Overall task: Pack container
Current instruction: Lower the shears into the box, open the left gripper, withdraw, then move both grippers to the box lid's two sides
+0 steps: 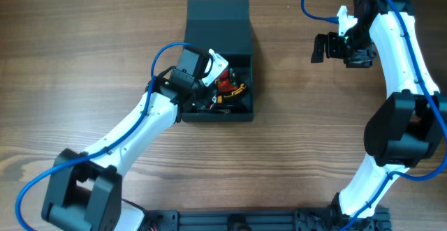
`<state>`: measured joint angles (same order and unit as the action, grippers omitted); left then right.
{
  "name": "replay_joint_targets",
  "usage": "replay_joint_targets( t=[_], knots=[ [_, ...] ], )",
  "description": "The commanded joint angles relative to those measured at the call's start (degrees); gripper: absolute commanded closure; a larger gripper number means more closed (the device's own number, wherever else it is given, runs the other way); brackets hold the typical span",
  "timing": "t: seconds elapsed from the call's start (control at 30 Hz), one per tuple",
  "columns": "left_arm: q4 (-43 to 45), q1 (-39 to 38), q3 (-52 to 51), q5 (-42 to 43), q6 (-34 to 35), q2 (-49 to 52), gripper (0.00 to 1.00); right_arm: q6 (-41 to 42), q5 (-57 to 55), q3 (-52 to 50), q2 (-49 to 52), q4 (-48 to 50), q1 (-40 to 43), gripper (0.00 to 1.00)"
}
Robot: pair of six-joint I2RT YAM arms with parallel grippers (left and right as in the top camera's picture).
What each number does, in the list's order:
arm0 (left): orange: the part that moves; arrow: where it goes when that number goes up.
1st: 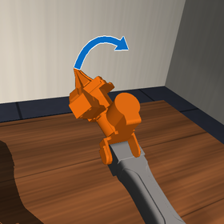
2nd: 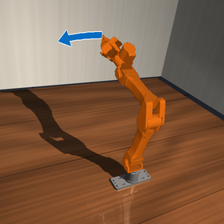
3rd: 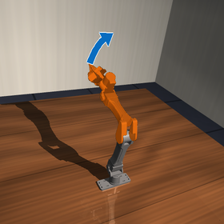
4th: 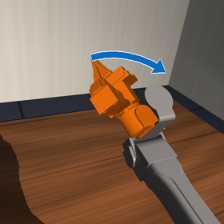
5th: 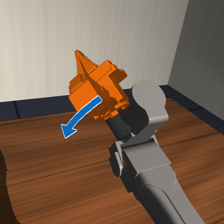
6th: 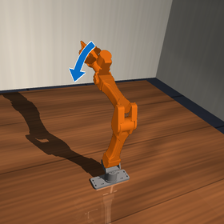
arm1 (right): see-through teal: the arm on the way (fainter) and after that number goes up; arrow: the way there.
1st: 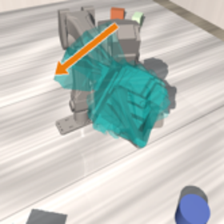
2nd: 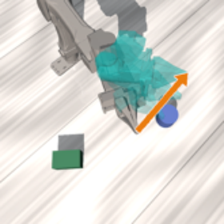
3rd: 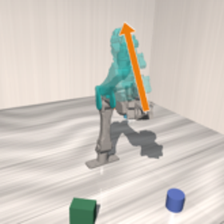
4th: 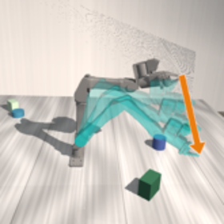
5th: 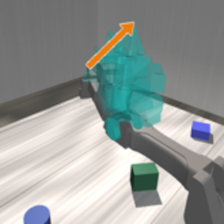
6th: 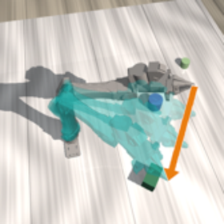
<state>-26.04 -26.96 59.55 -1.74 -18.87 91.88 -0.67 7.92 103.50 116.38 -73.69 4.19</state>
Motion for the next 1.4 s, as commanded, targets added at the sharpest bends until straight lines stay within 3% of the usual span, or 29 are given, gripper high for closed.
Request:
replay_joint_targets(
  t=[0.0,0.1,0.2,0.3,0.6,0.63,0.73,0.83,0.87,1.13,1.37],
  knots=[
    [-0.39,-0.31,0.92,3.67,3.32,-2.01,0.52,0.81,1.16,-0.13,0.57,0.24,0.0,0.0],
    [-0.17,-0.07,0.92,3.63,4.92,-2.01,0.47,0.81,1.16,-0.13,0.57,0.17,0.0,0.0],
    [-0.79,1.31,1.49,3.67,14.73,-2.01,0.34,0.81,1.16,-0.13,0.57,0.17,0.0,0.0],
    [-5.03,3.5,4.9,3.8,22.86,-2.23,0.32,0.83,1.16,-0.13,0.57,0.39,0.0,0.0],
    [-24.81,10.56,27.23,3.87,24.22,-3.34,0.31,0.59,3.48,-0.13,0.57,1.86,0.0,0.0],
    [-25.33,11.63,28.96,3.85,25.64,-3.34,0.31,0.24,4.81,-0.13,0.57,1.84,0.0,0.04],
    [-25.07,15.21,30.88,4.61,33.24,-3.32,0.33,-2.32,11.45,-0.13,0.57,1.84,0.0,0.29],
    [-25.53,19.5,30.88,9.94,40.06,-2.58,0.48,-1.6,18.75,-0.13,0.57,1.68,0.0,0.85],
    [-25.53,21.27,30.84,12.37,42.25,-1.84,0.51,-0.07,21.22,-0.13,0.57,1.84,-0.07,0.96],
    [-23.47,29.42,30.84,26.03,45.29,6.23,0.96,5.42,29.51,-0.13,0.59,4.31,-2.49,0.96],
    [-19.23,30.03,30.84,37.57,44.63,16.76,0.96,8.15,32.22,-0.13,1.97,9.57,-5.29,0.96]
  ],
)
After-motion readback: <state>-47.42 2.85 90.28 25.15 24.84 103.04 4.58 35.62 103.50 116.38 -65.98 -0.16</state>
